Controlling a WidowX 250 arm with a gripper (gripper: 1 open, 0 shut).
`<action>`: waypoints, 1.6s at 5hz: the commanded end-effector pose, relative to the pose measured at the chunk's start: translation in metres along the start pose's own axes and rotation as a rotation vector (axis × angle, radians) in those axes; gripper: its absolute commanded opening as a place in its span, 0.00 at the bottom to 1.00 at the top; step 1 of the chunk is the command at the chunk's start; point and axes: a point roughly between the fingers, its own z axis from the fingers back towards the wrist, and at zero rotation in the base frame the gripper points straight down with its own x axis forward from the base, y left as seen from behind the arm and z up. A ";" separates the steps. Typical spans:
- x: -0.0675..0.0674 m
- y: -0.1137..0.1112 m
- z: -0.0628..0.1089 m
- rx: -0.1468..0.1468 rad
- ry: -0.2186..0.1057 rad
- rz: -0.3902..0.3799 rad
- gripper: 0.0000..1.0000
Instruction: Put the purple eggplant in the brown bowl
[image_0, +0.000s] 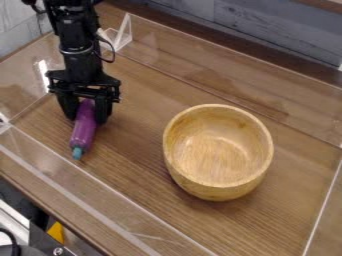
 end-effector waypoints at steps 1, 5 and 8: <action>0.008 0.002 0.014 0.007 -0.044 0.009 0.00; 0.004 -0.004 0.028 0.005 -0.022 0.011 0.00; 0.003 -0.010 0.038 0.005 -0.011 0.011 0.00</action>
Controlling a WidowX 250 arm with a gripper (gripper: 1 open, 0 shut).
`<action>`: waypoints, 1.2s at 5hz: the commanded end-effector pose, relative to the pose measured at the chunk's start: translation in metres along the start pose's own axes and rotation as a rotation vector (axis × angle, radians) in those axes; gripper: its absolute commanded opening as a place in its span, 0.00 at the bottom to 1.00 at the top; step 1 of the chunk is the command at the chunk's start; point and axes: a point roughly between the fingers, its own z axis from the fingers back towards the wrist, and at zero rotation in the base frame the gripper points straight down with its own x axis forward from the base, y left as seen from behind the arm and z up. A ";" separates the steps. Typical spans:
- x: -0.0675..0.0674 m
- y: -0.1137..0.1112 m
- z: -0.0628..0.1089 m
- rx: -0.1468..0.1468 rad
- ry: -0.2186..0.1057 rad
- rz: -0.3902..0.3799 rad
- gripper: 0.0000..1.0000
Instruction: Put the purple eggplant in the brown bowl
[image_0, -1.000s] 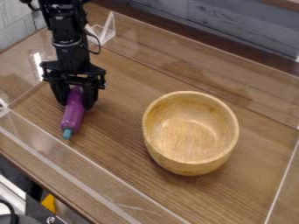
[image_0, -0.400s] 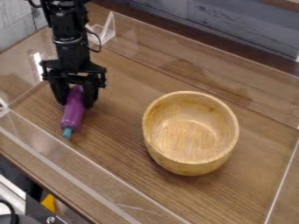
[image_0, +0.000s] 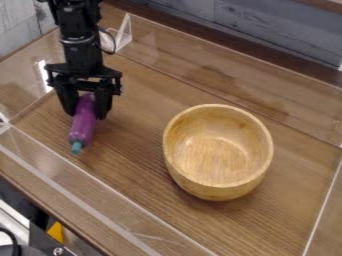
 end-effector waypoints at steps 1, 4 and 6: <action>0.007 -0.004 0.028 0.009 -0.087 -0.002 0.00; 0.003 -0.014 0.042 0.004 -0.085 -0.010 0.00; 0.001 -0.026 0.052 -0.001 -0.090 -0.024 0.00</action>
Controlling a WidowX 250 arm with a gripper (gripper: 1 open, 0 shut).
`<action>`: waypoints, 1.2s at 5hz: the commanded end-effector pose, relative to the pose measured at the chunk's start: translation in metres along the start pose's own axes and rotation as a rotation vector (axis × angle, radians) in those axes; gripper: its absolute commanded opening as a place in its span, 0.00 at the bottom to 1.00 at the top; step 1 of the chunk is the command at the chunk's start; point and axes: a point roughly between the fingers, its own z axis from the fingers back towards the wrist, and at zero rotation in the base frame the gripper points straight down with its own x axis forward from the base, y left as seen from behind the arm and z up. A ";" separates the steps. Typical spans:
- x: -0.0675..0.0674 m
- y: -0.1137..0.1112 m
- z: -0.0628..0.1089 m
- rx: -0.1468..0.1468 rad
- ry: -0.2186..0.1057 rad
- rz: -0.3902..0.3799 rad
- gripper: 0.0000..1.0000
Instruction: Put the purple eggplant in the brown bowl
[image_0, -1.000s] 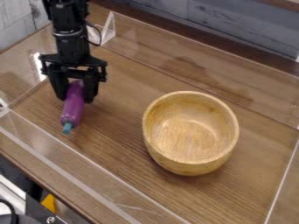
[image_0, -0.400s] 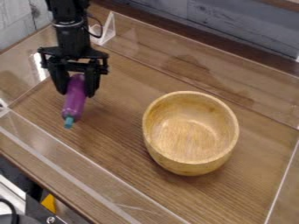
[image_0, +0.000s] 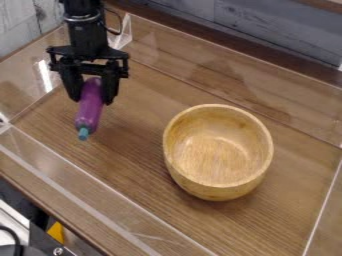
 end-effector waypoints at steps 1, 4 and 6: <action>0.005 -0.011 0.030 0.000 -0.093 -0.013 0.00; -0.010 -0.091 0.037 -0.012 -0.106 -0.138 0.00; -0.019 -0.111 0.037 -0.016 -0.099 -0.190 0.00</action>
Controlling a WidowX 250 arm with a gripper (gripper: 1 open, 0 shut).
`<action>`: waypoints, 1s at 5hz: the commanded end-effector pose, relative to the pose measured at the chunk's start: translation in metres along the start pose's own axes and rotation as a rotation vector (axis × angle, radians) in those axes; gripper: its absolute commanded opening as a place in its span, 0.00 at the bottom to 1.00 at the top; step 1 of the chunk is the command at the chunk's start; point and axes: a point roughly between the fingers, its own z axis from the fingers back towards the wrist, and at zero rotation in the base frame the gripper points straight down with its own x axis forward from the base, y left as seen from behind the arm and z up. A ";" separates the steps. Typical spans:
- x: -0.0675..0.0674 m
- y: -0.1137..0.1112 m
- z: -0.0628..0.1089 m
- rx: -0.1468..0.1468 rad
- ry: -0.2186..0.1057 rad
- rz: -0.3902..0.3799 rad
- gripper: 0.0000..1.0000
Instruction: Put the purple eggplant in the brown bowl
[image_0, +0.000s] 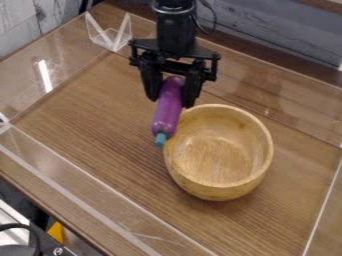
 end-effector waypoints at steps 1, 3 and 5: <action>-0.004 -0.017 0.014 -0.019 -0.062 -0.039 0.00; -0.011 -0.047 0.005 -0.022 -0.062 -0.090 0.00; -0.012 -0.054 -0.002 -0.021 -0.082 -0.088 0.00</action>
